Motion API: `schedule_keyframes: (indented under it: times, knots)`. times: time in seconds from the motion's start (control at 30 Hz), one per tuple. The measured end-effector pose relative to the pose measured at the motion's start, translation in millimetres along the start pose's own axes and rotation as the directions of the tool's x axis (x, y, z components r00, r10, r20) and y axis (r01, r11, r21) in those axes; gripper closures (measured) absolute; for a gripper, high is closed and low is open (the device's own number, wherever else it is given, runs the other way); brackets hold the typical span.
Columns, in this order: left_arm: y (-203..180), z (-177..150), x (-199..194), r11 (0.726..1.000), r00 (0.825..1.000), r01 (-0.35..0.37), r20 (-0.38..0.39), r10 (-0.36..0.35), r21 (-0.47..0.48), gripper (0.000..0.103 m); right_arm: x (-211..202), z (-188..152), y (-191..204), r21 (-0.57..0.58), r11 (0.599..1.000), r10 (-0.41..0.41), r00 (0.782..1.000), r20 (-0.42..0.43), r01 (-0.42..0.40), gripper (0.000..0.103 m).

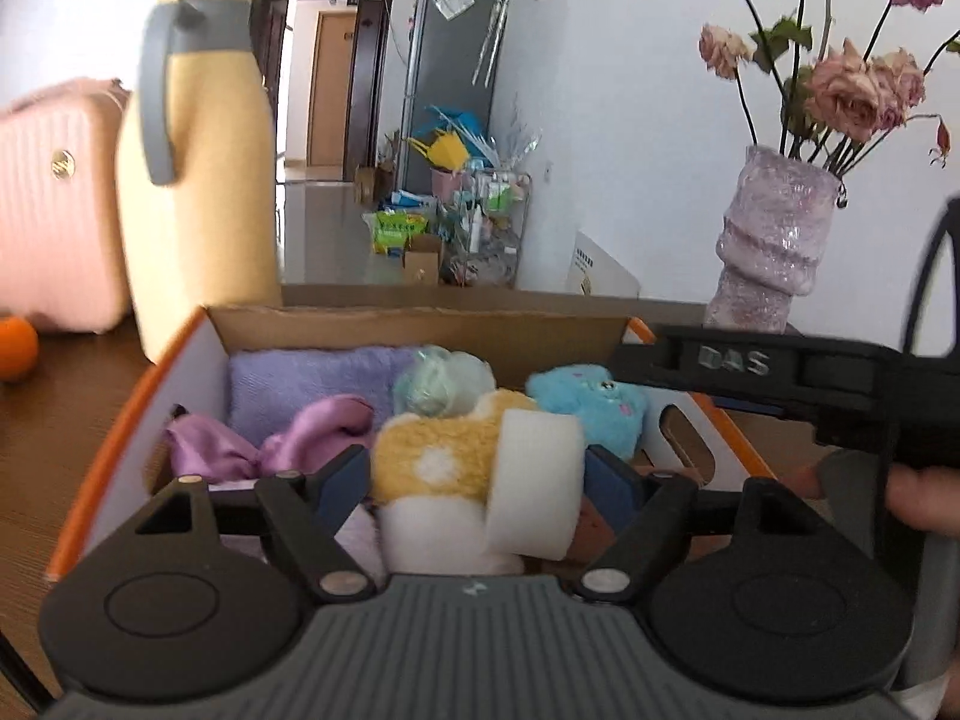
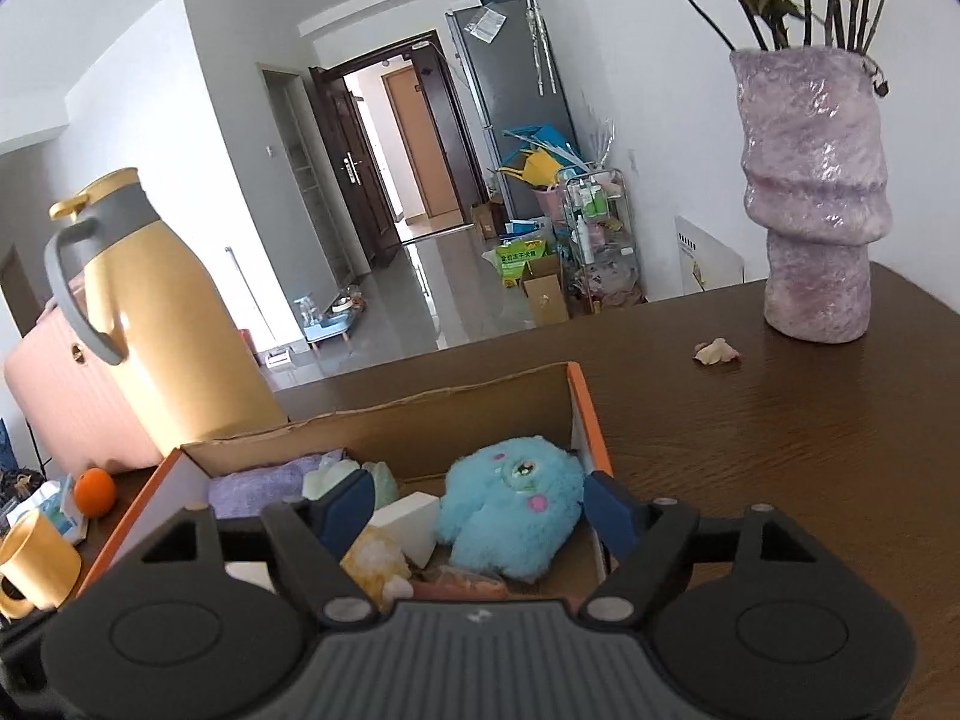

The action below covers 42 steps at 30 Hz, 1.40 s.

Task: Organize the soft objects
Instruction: 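Open both grippers in the box and lift them toward the blue tissue pack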

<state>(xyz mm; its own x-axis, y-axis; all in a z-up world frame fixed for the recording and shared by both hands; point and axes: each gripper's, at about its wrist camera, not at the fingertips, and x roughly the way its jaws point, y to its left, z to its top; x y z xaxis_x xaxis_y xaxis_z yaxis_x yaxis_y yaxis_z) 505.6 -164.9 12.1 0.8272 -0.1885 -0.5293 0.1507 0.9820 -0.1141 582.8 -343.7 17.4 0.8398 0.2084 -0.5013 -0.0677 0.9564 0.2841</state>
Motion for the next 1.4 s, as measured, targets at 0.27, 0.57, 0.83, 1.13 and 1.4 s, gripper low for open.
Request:
schedule_keyframes:
  times: [0.27, 0.57, 0.83, 1.13, 1.4]
  knots:
    - [30.0, 3.4, -60.7, 0.996, 0.993, -0.078, 0.09, 0.075, 0.034, 0.02, -84.2, -8.1, 18.2, -0.089, 0.996, -0.013, 0.999, 0.049, 0.018, 0.019]
    - [78.8, -4.9, -166.3, 0.986, 0.969, -0.166, 0.189, 0.159, 0.018, 0.015, -204.3, -28.7, 50.4, -0.204, 0.978, -0.013, 0.982, 0.186, 0.052, 0.014]
    - [97.9, -28.9, -230.7, 0.981, 0.955, -0.191, 0.238, 0.179, 0.03, 0.014, -246.7, -66.5, 67.9, -0.228, 0.972, -0.02, 0.981, 0.194, 0.065, 0.011]
    - [117.5, -114.1, -291.6, 0.992, 0.968, -0.122, 0.215, 0.127, -0.034, 0.007, -311.6, -179.7, 82.0, -0.272, 0.961, 0.019, 0.967, 0.255, 0.053, 0.011]
    - [116.6, -213.3, -345.1, 0.996, 0.984, -0.094, 0.155, 0.09, 0.014, 0.006, -358.3, -279.7, 99.0, -0.255, 0.966, 0.093, 0.981, 0.17, -0.048, 0.011]
